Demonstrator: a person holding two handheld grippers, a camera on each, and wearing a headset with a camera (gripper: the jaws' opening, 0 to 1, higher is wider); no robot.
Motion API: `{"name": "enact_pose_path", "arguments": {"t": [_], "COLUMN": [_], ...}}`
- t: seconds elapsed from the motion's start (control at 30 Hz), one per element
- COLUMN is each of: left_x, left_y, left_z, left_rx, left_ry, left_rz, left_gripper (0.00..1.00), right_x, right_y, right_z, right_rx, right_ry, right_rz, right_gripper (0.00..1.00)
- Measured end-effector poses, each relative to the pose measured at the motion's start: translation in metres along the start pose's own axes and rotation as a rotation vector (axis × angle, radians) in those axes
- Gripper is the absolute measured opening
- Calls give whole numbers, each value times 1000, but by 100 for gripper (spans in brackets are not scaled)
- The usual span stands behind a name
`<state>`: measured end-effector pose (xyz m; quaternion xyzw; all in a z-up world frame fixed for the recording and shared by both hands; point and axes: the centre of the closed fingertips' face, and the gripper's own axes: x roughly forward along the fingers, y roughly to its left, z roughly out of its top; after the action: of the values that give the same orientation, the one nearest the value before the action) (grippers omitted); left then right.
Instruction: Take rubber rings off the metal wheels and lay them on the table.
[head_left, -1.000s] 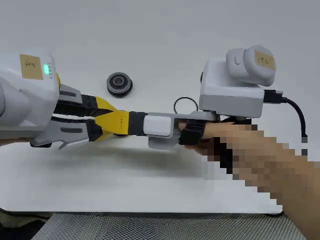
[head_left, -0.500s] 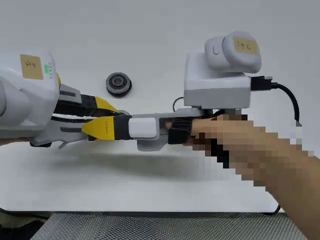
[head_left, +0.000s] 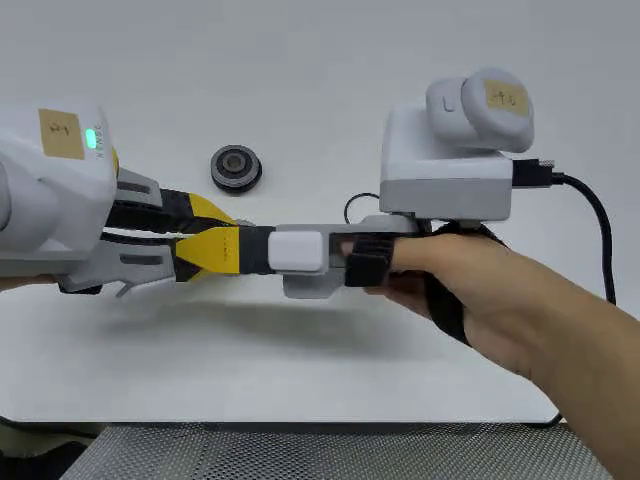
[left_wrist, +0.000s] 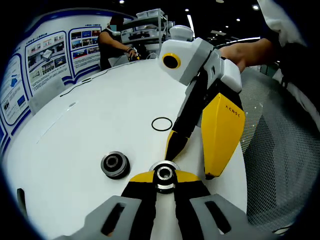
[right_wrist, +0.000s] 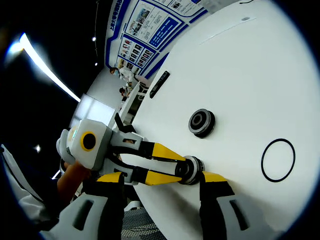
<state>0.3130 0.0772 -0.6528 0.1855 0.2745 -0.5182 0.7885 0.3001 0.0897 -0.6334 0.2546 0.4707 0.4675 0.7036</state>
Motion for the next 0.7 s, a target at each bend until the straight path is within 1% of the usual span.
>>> {"name": "enact_pose_path", "arguments": {"t": [0.07, 0.17, 0.43, 0.6, 0.7], "left_x": [0, 0, 0, 0, 0], "left_y": [0, 0, 0, 0, 0], "left_z": [0, 0, 0, 0, 0], "left_rx": [0, -1, 0, -1, -2], "left_ry": [0, 0, 2, 1, 0], "left_rz": [0, 0, 0, -1, 0], "left_gripper": [13, 13, 13, 13, 13], "right_x": [0, -1, -4, -6, -4], "right_y": [-1, -1, 0, -2, -6], "right_z": [0, 0, 0, 1, -1], "right_rx": [3, 22, 21, 27, 38], "right_ry": [-4, -15, -21, -35, -24], "right_rz": [-2, 4, 6, 10, 2], "right_gripper": [60, 59, 57, 52, 52]}}
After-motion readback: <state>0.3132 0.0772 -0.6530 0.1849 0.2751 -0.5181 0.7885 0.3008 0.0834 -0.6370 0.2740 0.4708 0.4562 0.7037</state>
